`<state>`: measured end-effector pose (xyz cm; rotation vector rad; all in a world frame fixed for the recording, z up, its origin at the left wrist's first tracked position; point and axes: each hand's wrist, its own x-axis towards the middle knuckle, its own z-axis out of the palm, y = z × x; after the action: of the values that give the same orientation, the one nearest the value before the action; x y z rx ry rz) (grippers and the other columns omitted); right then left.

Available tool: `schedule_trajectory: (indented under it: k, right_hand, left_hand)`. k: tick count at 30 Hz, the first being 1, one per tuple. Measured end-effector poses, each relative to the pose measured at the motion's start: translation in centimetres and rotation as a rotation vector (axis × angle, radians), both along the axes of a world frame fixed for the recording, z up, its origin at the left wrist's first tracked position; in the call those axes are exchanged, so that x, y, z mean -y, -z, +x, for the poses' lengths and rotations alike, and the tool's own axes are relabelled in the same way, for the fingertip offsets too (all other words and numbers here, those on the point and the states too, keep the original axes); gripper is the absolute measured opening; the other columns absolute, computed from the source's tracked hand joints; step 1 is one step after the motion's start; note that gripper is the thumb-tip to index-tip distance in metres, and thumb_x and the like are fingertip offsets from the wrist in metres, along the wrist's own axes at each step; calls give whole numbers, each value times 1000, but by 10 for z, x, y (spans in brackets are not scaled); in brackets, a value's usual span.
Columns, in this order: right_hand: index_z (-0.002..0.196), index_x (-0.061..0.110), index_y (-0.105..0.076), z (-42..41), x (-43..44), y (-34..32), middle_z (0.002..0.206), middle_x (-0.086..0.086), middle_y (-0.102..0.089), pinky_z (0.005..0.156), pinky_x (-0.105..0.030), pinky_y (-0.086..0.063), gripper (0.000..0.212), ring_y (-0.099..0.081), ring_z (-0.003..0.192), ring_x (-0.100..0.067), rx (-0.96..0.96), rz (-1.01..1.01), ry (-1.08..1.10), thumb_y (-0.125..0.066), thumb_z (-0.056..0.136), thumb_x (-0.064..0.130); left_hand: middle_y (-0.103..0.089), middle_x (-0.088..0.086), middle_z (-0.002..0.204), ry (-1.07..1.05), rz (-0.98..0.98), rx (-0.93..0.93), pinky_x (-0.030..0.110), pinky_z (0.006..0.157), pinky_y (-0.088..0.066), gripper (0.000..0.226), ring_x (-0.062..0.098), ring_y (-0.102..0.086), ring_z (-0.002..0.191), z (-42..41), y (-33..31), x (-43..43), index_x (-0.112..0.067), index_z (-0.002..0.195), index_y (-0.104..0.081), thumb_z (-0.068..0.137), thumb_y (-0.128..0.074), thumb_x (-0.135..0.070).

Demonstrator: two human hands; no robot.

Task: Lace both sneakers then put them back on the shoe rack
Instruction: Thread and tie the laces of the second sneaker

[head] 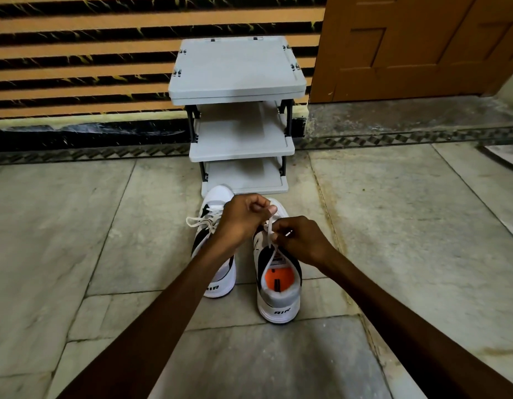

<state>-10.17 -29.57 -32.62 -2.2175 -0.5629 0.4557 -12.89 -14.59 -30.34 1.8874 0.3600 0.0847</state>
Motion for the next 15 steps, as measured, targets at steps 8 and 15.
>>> schedule_trajectory:
  k: [8, 15]
  right_hand:
    - [68, 4, -69, 4, -1, -5, 62, -3, -71, 50, -7, -40, 39, -61, 52, 1, 70, 90, 195, -65, 89, 37]
    - [75, 7, -74, 8, 7, -8, 62, 4, -70, 56, -15, -48, 26, -61, 50, 2, -31, 119, 255, -70, 87, 30]
  left_hand:
    - [-69, -2, 87, 271, 42, -101, 23, 78, -50, 21, 9, -64, 84, -6, 20, -13, -27, 92, -67, 98, -50, -16]
    - [-73, 11, 82, 175, 41, -8, 25, 75, -51, 4, 9, -64, 72, -14, 16, -15, -17, 82, -73, 83, -72, -13]
